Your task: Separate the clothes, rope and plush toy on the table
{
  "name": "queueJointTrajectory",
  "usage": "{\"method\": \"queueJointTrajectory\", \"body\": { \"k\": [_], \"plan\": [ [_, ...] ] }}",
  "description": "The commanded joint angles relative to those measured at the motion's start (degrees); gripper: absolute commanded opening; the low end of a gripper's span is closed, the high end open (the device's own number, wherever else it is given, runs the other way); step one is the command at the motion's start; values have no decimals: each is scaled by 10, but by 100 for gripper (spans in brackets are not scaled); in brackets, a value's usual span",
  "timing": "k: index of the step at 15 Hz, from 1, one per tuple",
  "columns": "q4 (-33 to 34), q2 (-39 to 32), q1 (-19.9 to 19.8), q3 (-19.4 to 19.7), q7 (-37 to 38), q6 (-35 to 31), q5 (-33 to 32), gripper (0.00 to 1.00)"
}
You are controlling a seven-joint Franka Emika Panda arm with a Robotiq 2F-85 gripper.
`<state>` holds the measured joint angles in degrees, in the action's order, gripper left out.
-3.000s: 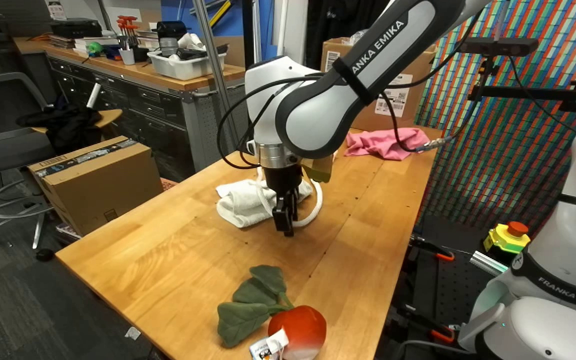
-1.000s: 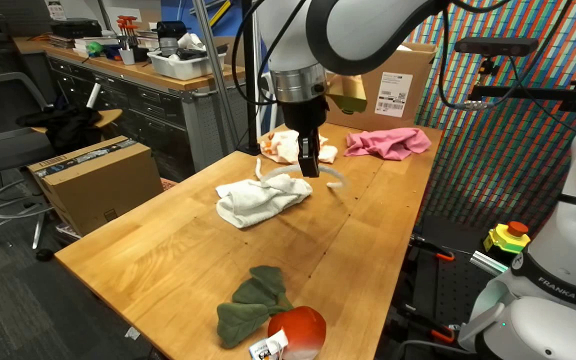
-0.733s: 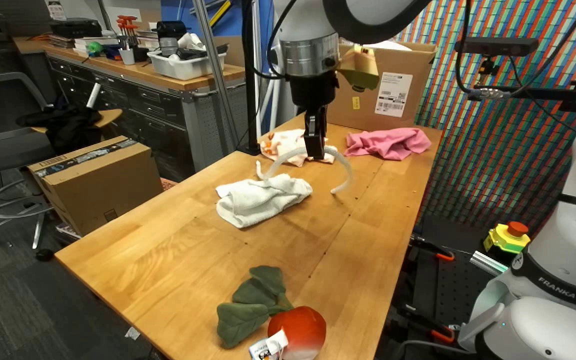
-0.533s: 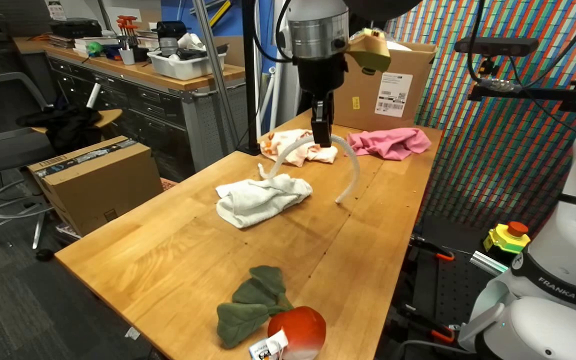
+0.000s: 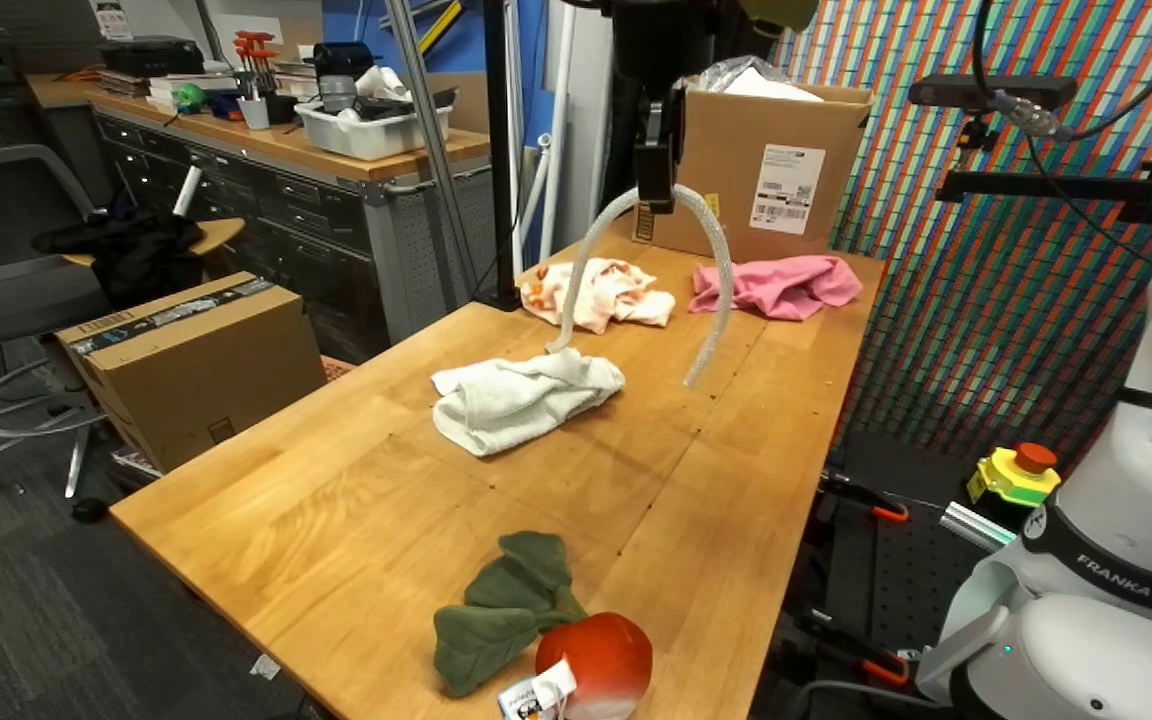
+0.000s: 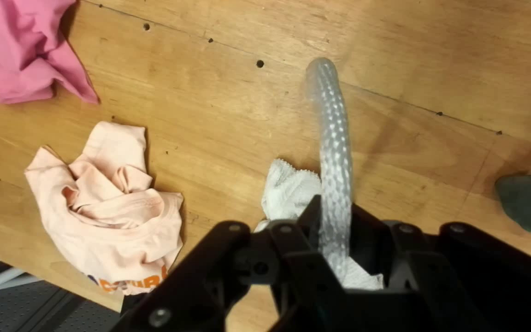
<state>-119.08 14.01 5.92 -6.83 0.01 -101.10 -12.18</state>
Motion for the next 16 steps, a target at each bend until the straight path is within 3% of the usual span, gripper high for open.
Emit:
{"method": "queueJointTrajectory", "body": {
  "k": [1, 8, 16],
  "plan": [
    [49, 3, -5, -5, 19, 35, -19, 9],
    [109, 5, -2, -11, 41, 66, -31, 9],
    [124, 24, 4, -33, 72, 99, -31, 9]
  ]
}}
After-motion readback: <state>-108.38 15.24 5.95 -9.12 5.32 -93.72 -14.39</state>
